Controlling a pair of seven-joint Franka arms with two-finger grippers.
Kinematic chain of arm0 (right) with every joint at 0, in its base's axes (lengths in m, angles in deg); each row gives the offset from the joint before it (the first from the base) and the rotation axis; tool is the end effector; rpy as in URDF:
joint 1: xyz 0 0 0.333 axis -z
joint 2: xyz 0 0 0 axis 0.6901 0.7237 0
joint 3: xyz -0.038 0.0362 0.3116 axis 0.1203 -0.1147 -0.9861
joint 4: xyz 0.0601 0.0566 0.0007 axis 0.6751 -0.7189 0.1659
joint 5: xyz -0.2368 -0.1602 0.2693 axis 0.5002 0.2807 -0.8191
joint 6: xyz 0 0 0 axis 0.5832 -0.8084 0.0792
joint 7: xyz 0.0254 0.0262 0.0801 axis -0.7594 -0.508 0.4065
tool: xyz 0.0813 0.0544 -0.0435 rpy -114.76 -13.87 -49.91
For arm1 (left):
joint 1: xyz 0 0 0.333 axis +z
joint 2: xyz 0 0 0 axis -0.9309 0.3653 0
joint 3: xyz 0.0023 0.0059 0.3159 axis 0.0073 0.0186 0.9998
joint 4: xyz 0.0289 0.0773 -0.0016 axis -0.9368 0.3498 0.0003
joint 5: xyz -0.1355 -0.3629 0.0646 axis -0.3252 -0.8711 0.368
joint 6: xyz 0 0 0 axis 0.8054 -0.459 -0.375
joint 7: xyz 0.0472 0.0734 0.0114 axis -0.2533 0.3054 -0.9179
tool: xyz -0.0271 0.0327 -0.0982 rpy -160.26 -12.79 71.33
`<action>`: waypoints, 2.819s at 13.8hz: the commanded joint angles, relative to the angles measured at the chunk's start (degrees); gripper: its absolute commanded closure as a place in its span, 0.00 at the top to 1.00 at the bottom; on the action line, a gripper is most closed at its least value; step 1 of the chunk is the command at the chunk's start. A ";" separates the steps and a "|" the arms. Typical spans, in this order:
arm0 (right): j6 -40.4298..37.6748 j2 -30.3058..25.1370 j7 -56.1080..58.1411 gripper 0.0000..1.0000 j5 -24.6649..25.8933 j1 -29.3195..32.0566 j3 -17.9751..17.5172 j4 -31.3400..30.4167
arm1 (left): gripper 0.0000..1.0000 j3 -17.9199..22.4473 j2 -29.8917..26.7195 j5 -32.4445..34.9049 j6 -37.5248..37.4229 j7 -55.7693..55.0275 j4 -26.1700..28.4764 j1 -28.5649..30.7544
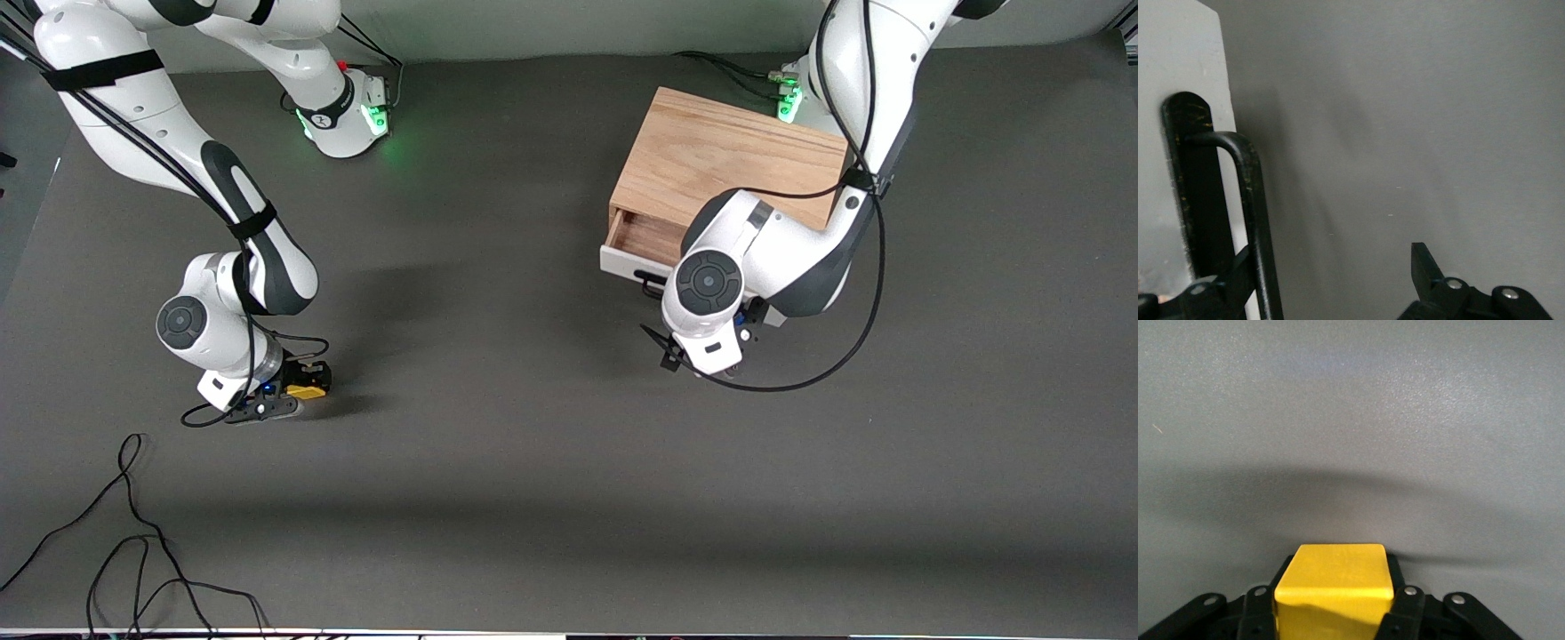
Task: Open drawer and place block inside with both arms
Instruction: 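Pull the drawer open with the left gripper while the right gripper grasps the cube, then lift the yellow cube with the right gripper while the left gripper withdraws, then carry the yellow cube with the right gripper over the open drawer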
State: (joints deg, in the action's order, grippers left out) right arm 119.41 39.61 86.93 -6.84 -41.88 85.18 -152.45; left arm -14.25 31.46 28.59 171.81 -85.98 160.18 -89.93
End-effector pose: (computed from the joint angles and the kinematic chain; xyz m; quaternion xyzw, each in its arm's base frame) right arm 0.5878 0.0004 0.1728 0.9971 0.0753 0.0124 0.0023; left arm 0.5691 -0.3627 0.3007 -0.8389 -0.5379 0.0541 0.0633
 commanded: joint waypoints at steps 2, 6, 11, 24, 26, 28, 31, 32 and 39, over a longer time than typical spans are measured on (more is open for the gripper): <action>0.14 -0.60 1.09 0.27 0.85 -0.36 0.39 -0.13 | 1.00 0.29 4.65 2.11 -0.04 -0.28 -7.11 -0.35; -0.22 -1.74 0.83 0.24 0.94 -0.44 0.39 0.05 | 1.00 0.29 6.94 3.69 0.13 -0.28 -10.98 -0.35; -9.24 -4.81 0.13 0.24 0.86 -0.44 0.13 3.38 | 1.00 0.29 6.95 5.01 3.91 -0.46 -12.21 -0.35; -61.97 -5.09 -25.70 0.24 -2.74 -15.37 -1.97 47.91 | 1.00 -0.07 -6.04 -1.21 -25.59 29.54 -22.51 11.93; -66.73 -3.60 -31.83 0.24 -4.50 -15.74 -6.44 55.21 | 1.00 -0.07 -9.56 -3.24 -29.38 40.27 -21.37 17.46; -67.54 -1.67 -42.28 0.24 -4.59 -15.74 -12.94 60.32 | 1.00 -0.07 -13.08 -4.30 -32.11 50.91 -19.00 22.39; -62.91 2.03 -55.92 0.24 -4.15 -17.66 -20.61 63.94 | 1.00 0.02 -17.91 -4.39 -32.74 65.15 -14.52 28.28; -59.84 2.73 -57.69 0.24 -4.15 -19.58 -20.70 63.95 | 1.00 0.02 -19.84 -4.48 -32.56 69.81 -12.07 29.78; -43.39 12.04 -73.67 0.24 1.89 -34.43 -20.18 63.86 | 1.00 0.90 -33.20 -5.44 -23.35 86.71 5.34 34.63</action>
State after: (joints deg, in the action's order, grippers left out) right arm 73.91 47.87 18.92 -7.93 -72.25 64.65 -92.23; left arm -13.79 4.76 24.08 144.00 -3.50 156.67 -55.71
